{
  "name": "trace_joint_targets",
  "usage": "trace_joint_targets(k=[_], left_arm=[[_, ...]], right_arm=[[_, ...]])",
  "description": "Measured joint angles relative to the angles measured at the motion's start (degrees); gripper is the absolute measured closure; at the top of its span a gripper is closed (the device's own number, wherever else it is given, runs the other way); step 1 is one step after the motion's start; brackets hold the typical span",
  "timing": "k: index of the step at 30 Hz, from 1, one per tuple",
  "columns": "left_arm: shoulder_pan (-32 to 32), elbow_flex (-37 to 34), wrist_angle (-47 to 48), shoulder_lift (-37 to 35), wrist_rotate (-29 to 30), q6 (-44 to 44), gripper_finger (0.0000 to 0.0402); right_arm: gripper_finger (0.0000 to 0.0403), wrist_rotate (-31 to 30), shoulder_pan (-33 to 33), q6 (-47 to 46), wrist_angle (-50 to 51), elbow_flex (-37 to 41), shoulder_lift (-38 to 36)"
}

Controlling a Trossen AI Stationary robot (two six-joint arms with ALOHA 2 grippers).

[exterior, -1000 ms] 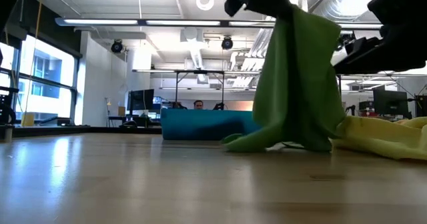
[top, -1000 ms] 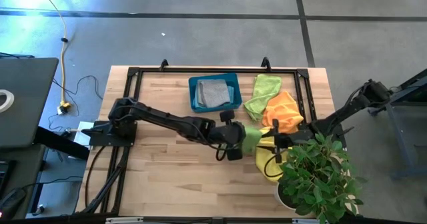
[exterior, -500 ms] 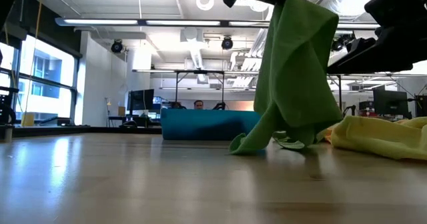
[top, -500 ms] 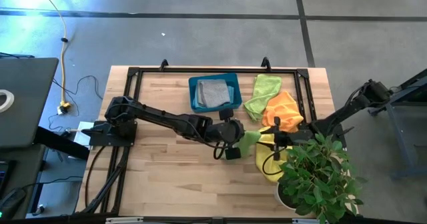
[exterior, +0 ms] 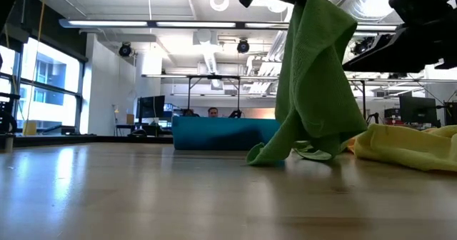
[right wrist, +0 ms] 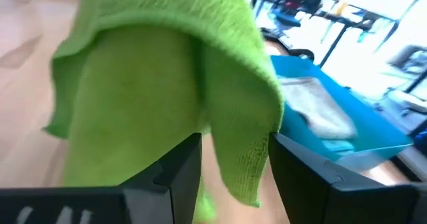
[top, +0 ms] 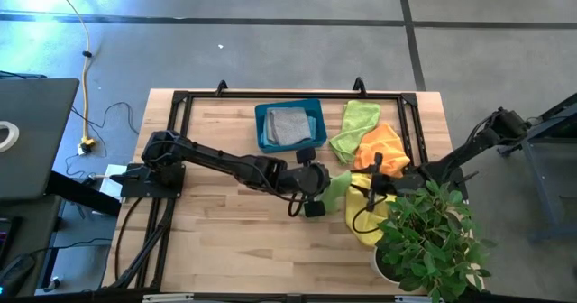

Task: Fold microfiber towels
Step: Fold the bottom left green microfiber cloth

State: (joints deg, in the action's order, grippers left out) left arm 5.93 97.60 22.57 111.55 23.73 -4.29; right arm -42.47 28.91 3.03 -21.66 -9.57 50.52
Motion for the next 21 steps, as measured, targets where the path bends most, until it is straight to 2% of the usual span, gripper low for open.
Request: trace_joint_targets(k=[3, 11, 21], left_arm=[[0.3, 0.0, 0.0, 0.0, 0.0, 0.0, 0.0401], [1.0, 0.0, 0.0, 0.0, -0.2, 0.1, 0.0401], [1.0, 0.0, -5.7, -0.1, -0.1, 3.9, 0.0401]], right_arm=[[0.0236, -1.5, 0.0, 1.6, -2.1, 0.0, 0.0], [0.0236, -0.8, 0.0, 7.4, -10.0, 0.0, 0.0], [0.0236, 2.1, 0.0, -2.2, -3.6, 0.0, 0.0]])
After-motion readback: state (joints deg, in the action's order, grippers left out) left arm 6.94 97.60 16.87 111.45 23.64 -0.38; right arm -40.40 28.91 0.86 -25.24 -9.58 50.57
